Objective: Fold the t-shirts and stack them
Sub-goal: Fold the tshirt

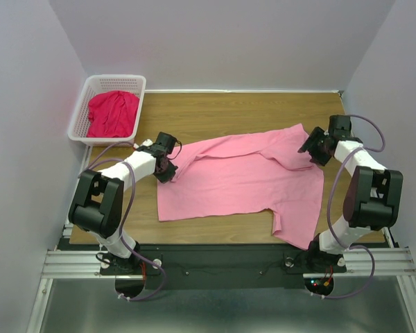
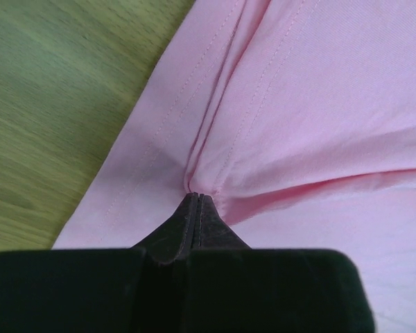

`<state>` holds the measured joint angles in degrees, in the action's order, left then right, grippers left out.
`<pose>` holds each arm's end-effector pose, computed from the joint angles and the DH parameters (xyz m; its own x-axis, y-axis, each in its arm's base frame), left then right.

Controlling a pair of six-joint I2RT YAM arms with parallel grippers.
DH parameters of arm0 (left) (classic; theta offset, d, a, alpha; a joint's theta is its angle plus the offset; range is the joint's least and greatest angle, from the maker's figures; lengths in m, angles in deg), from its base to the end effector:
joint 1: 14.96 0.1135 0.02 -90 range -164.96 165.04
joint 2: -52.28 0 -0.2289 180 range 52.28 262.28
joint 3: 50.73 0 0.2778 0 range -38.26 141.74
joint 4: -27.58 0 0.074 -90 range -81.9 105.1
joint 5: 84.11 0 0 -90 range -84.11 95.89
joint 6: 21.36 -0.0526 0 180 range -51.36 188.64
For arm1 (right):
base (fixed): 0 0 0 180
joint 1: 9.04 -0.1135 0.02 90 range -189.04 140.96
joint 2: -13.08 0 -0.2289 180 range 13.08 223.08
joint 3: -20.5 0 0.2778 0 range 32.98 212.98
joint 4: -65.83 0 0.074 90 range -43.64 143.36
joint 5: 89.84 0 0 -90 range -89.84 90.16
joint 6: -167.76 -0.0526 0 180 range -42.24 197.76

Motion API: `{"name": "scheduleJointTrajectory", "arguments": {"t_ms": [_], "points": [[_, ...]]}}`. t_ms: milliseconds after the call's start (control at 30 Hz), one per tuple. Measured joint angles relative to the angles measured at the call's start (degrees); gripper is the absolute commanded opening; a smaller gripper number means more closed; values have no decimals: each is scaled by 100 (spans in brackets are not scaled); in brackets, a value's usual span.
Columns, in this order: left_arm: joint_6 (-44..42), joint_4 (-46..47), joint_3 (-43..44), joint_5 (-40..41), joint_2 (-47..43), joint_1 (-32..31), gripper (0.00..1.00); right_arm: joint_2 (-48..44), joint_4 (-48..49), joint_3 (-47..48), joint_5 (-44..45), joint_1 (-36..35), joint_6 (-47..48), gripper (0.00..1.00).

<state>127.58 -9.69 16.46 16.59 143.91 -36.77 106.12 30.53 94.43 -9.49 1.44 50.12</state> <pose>0.3183 -0.1169 0.1167 -0.6645 -0.6407 -0.3846 -0.5541 0.7678 -0.3216 0.3633 -0.0582 0.1488 -0.6697 0.5890 -0.4523 0.4448 0.8059 0.3907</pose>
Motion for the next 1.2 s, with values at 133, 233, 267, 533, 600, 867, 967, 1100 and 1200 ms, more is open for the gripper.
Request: {"name": "scheduleJointTrajectory", "arguments": {"t_ms": [133, 233, 267, 533, 600, 867, 967, 1100, 1200], "points": [[-85, 79, 0, 4, 0, 0, 0, 44, -46, 0, 225, 46, 2, 66], [-149, 157, 0, -7, 0, 0, 0, 46, -59, 0, 372, 98, 17, 66], [-164, 186, 0, -15, 0, 0, 0, 46, -63, 0, 407, 109, 22, 66], [-267, 291, 0, -48, 0, 0, 0, 372, -70, 0, 584, 151, 44, 61], [-275, 299, -2, -52, 0, 0, 0, 459, -70, 0, 599, 151, 46, 60], [-295, 363, -81, -57, -7, 0, 0, 522, -70, 0, 776, 162, 42, 59], [-295, 365, -81, -57, -33, 0, 0, 522, -70, -2, 1016, 181, 39, 59], [-295, 382, -81, -57, -59, 0, 0, 522, -70, -2, 1147, 245, 42, 58], [-295, 396, -81, -57, -63, 0, 0, 522, -70, -2, 1132, 269, 42, 55]]}}
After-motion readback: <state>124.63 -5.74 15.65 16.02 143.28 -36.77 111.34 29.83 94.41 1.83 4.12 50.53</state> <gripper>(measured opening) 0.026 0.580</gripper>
